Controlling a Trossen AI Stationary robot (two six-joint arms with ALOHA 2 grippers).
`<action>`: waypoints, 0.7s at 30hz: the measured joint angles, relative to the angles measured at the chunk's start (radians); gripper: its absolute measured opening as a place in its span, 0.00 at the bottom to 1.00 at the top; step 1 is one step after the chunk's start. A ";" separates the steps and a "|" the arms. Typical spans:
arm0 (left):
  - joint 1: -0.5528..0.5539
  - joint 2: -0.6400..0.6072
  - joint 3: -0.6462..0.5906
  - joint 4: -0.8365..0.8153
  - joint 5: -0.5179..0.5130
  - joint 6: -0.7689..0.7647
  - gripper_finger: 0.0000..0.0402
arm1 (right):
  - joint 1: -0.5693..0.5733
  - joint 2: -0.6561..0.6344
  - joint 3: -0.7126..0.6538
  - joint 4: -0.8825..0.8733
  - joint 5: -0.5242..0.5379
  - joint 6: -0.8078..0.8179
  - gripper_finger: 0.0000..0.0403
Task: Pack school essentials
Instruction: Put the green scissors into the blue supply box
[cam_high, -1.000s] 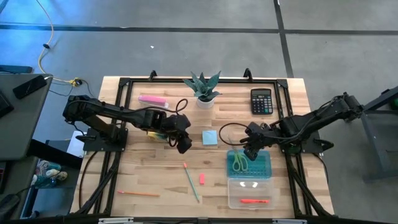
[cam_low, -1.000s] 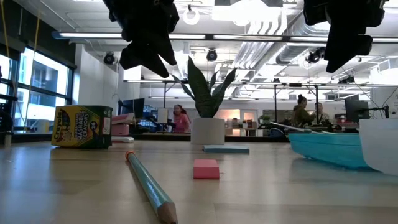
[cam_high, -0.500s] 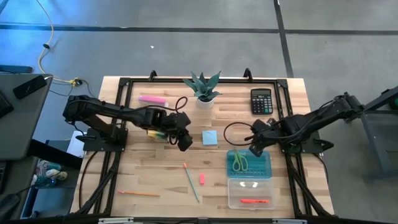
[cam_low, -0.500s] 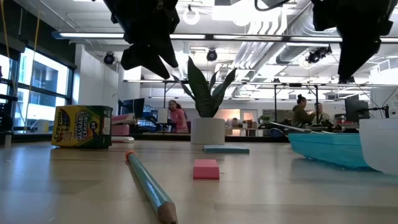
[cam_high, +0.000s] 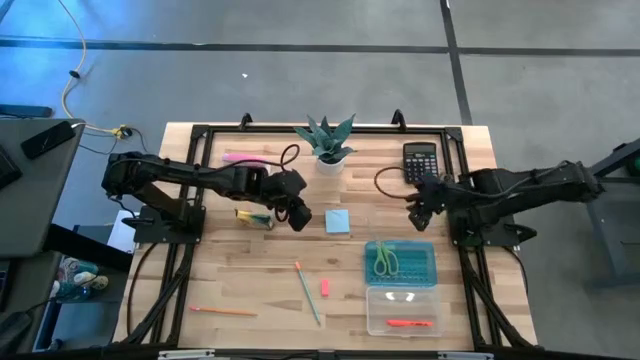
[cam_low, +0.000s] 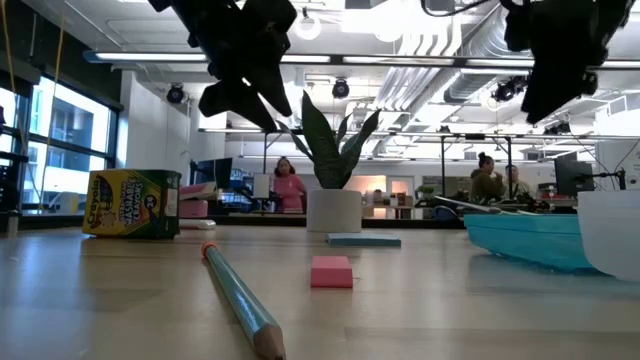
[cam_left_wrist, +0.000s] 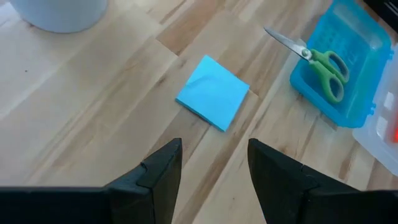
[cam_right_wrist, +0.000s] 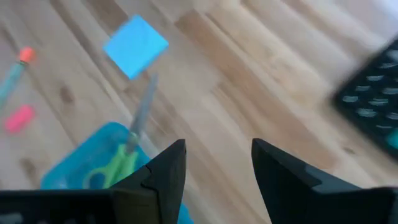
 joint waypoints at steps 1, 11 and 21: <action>0.003 0.000 0.000 0.000 -0.001 0.000 0.43 | -0.019 -0.010 -0.030 0.051 -0.028 -0.008 0.43; 0.003 0.000 0.000 -0.003 0.001 0.000 0.43 | -0.127 0.033 -0.212 0.495 -0.219 -0.043 0.43; 0.002 0.000 0.000 -0.005 0.003 0.017 0.43 | -0.184 0.161 -0.290 0.733 -0.359 -0.018 0.43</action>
